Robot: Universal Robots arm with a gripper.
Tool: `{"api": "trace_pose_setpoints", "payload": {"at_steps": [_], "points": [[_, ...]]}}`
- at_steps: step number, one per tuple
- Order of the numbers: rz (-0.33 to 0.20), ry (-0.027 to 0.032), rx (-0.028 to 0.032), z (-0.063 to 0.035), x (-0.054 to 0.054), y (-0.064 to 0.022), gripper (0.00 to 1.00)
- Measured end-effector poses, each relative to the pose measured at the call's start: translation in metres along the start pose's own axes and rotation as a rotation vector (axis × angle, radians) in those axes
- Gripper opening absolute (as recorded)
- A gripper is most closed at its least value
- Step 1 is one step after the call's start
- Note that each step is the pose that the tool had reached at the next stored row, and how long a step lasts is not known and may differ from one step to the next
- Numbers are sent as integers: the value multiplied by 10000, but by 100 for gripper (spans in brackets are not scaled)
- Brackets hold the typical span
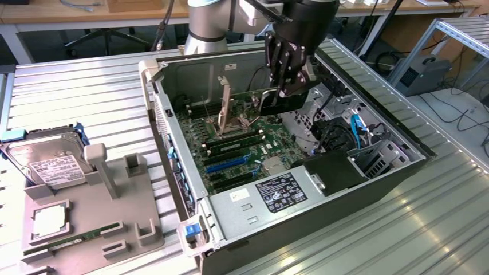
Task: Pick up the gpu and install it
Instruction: 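Insert the gpu into the slot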
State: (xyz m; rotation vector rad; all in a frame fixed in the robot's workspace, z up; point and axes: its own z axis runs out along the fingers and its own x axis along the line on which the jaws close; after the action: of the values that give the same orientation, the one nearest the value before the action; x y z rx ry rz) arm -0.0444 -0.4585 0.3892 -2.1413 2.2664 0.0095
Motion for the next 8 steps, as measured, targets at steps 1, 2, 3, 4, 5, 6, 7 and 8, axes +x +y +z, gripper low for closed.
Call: {"api": "trace_pose_setpoints", "payload": {"at_steps": [1, 2, 3, 4, 5, 6, 7, 8], "points": [[-1, -3, 1, 7, 0, 0, 27], [0, -5, 2, 22, 1, 0, 27], [-1, -2, 0, 34, 1, 0, 27], [0, -1, 1, 55, 1, 1, 27], [0, 0, 0, 76, 2, 1, 27], [-1, 0, 0, 95, 2, 1, 27], [0, 1, -1, 107, 2, 1, 27], [0, 2, -1, 107, 2, 1, 27]]}}
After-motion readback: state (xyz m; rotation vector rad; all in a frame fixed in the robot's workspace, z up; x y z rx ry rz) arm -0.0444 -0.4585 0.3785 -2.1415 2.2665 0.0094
